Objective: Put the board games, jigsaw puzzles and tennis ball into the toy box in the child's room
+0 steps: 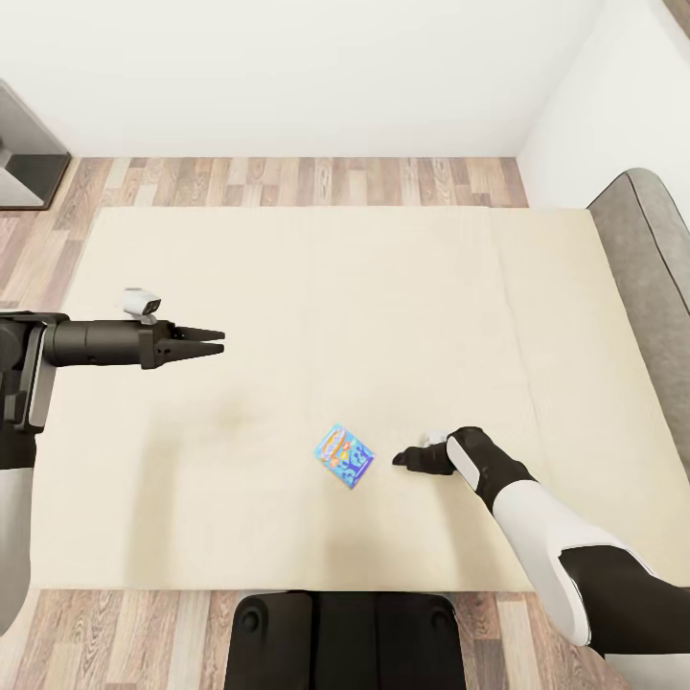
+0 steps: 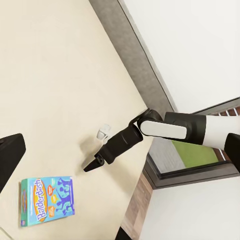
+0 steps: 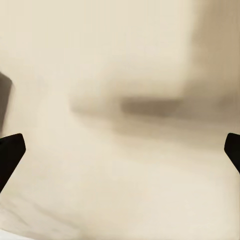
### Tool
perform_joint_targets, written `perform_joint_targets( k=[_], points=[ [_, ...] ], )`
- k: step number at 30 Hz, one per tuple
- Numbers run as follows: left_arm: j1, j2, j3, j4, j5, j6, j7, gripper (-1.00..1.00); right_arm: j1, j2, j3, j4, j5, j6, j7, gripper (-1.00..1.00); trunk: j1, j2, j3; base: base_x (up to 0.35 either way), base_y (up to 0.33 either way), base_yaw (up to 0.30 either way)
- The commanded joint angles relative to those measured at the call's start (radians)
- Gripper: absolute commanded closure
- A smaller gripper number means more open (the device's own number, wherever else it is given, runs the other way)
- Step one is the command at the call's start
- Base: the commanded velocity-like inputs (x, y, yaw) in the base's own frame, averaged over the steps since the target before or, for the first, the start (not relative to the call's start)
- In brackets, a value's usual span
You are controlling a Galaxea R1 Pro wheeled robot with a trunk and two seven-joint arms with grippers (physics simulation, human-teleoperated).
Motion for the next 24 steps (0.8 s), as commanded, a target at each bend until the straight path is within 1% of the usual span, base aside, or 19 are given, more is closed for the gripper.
perform_joint_targets(
  k=[1, 11, 24],
  points=[
    [0.0, 0.0, 0.0, 0.0, 0.0, 0.011, -0.003, -1.0, 0.0, -0.001, 0.008, -0.001, -0.01, 0.003, -0.003, -1.0, 0.001, -0.002, -0.001, 0.0, 0.003, 0.0],
    [0.0, 0.0, 0.0, 0.0, 0.0, 0.011, -0.003, -1.0, 0.0, -0.001, 0.008, -0.001, -0.01, 0.003, -0.003, -1.0, 0.001, -0.002, 0.002, 0.0, 0.001, 0.0],
    [0.0, 0.001, 0.0, 0.0, 0.0, 0.011, -0.003, -1.0, 0.0, -0.001, 0.008, -0.001, -0.01, 0.003, -0.003, -1.0, 0.001, -0.002, 0.02, 0.0, 0.0, 0.0]
  ],
)
